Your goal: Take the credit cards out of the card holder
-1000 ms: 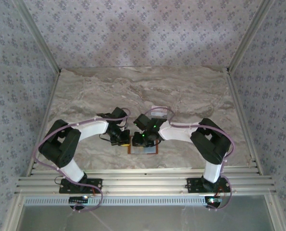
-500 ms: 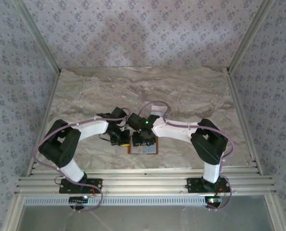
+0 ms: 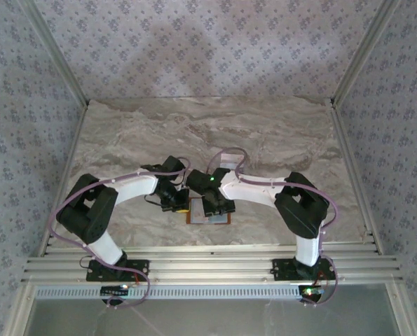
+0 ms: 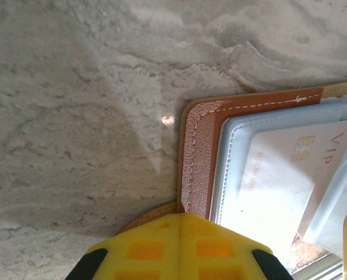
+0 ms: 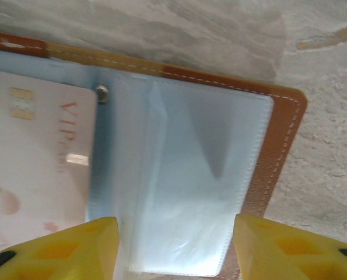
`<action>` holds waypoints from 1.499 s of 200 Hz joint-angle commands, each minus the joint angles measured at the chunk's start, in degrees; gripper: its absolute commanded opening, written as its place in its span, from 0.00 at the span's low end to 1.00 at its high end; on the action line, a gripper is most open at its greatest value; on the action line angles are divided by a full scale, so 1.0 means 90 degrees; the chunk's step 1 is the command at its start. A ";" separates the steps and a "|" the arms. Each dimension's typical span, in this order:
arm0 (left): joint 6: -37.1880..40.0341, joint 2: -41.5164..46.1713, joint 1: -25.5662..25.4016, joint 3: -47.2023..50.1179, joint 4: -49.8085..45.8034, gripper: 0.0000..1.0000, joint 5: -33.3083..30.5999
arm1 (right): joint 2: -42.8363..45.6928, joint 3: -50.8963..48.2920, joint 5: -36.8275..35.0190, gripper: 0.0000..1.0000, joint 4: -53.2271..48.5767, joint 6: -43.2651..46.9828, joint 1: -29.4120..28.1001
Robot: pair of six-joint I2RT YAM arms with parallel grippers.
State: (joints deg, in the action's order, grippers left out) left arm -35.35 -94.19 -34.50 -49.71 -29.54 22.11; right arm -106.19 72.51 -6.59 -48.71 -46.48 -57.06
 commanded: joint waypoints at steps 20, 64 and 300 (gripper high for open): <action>0.0103 -0.0072 0.0044 -0.0003 -0.0378 0.07 -0.0318 | 0.0155 -0.0382 -0.0226 0.55 -0.0139 -0.0020 0.0138; 0.0090 -0.0054 0.0038 -0.0018 -0.0402 0.07 -0.0325 | 0.0130 -0.0760 -0.0177 0.51 0.0080 -0.0051 0.0232; -0.0328 0.0306 -0.0350 -0.0357 -0.0272 0.07 -0.0149 | 0.1351 -0.1024 0.1594 0.24 0.2060 -0.0012 0.0497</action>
State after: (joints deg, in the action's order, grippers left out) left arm -36.95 -92.27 -36.18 -50.68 -31.88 20.53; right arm -94.06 67.59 -1.04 -40.58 -45.89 -54.33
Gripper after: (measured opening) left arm 0.073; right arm 0.263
